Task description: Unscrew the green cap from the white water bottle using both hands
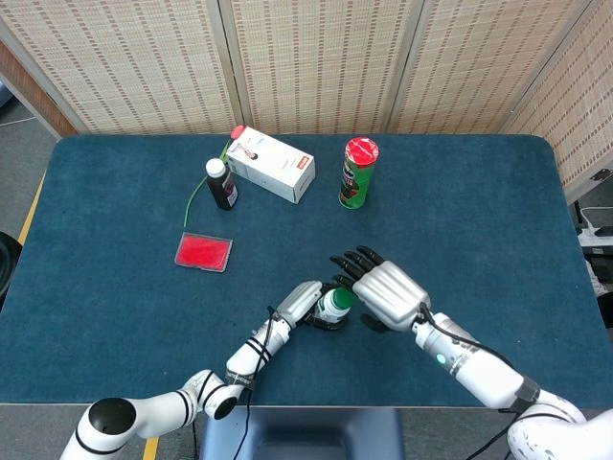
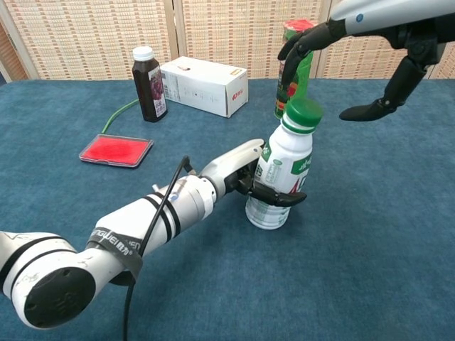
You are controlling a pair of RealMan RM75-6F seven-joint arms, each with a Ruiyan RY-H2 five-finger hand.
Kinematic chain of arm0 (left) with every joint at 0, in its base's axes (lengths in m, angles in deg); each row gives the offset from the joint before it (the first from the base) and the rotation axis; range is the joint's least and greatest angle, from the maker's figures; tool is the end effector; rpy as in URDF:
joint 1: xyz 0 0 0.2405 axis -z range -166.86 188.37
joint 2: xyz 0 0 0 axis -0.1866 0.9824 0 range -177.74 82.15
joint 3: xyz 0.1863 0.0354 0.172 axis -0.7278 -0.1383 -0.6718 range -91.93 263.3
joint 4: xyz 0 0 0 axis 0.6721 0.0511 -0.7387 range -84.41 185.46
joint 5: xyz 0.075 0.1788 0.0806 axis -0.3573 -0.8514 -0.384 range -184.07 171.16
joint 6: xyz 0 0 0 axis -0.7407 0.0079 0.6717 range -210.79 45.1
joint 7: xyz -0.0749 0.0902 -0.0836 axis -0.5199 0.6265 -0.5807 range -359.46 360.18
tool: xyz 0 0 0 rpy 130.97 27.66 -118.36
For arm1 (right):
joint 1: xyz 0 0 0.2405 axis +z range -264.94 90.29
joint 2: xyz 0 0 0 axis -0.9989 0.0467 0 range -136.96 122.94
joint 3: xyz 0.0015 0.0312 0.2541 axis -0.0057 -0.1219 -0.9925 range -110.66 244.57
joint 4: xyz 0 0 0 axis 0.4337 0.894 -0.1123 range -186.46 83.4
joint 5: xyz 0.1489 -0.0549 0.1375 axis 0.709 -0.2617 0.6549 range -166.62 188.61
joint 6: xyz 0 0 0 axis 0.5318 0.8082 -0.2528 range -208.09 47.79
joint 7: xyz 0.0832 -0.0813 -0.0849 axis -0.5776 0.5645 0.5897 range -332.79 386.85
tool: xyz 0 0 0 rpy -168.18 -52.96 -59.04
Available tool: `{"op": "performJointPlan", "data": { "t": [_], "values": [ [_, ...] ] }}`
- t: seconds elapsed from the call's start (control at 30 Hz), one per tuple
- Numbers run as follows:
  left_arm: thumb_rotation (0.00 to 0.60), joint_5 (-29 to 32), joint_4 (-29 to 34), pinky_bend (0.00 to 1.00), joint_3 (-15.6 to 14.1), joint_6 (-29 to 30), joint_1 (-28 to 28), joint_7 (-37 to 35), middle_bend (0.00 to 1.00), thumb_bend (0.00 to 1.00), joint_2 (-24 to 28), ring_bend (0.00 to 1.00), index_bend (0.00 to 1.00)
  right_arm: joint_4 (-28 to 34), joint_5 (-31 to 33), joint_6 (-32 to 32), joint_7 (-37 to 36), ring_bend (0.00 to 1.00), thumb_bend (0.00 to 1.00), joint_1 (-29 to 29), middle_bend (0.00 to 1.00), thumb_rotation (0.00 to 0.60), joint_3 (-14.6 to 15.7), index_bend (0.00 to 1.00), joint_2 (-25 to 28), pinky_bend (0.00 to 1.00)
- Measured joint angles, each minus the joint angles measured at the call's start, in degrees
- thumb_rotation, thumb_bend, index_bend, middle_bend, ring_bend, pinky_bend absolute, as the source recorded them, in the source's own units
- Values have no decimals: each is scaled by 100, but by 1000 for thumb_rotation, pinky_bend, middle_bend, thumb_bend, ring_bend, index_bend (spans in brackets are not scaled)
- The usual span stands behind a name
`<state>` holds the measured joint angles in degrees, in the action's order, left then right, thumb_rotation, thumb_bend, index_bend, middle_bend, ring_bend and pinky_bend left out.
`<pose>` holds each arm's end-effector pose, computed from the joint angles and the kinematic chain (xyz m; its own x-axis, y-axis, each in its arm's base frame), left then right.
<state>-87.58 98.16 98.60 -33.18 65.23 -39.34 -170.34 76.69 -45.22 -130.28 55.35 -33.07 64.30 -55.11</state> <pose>-0.0497 0.3333 -0.1681 -0.2209 0.6194 0.7533 0.8475 -0.2604 0.4626 -0.0718 -0.2788 0.1171 0.6575 -0.2934 0.6939 -0.6974 -0.5855 0.4132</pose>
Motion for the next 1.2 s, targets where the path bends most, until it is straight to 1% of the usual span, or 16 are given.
{"op": "performJointPlan", "data": {
  "t": [0.17, 0.33, 0.53, 0.67, 0.8, 0.97, 1.07, 1.2],
  "values": [
    [600, 53, -14, 565, 27, -30, -21, 2, 956, 943, 13, 629, 711, -98, -87, 78, -48, 0, 293, -87, 0, 600, 37, 204, 52, 0],
    [600, 73, -21, 565, 39, -69, -11, 23, 956, 940, 10, 628, 710, -97, -81, 224, 52, 0, 293, -81, 0, 600, 95, 209, 81, 0],
    [600, 75, -23, 565, 43, -84, 0, 59, 957, 941, 3, 628, 711, -23, 58, 272, 240, 0, 293, -10, 0, 600, 110, 210, 68, 0],
    [600, 76, -20, 565, 34, -107, 2, 89, 956, 939, 4, 628, 711, 56, 104, 235, 285, 0, 293, 18, 0, 600, 76, 204, 27, 0],
    [600, 91, -34, 565, 32, -128, -2, 118, 957, 938, 3, 628, 711, 74, -40, 88, 224, 0, 293, -48, 0, 600, 17, 173, -32, 0],
    [600, 97, -25, 565, 38, -128, -9, 130, 956, 936, 15, 628, 711, 35, -143, -55, 234, 0, 293, -142, 0, 600, -13, 170, -49, 0],
    [600, 101, -12, 565, 46, -130, -7, 148, 957, 936, 18, 628, 711, -5, -79, -89, 380, 0, 293, -145, 0, 600, 13, 176, -49, 0],
    [600, 97, 4, 565, 40, -139, -2, 172, 956, 935, 18, 628, 711, -37, 157, -69, 583, 0, 293, -98, 0, 600, 67, 180, -79, 0]
  ]
}}
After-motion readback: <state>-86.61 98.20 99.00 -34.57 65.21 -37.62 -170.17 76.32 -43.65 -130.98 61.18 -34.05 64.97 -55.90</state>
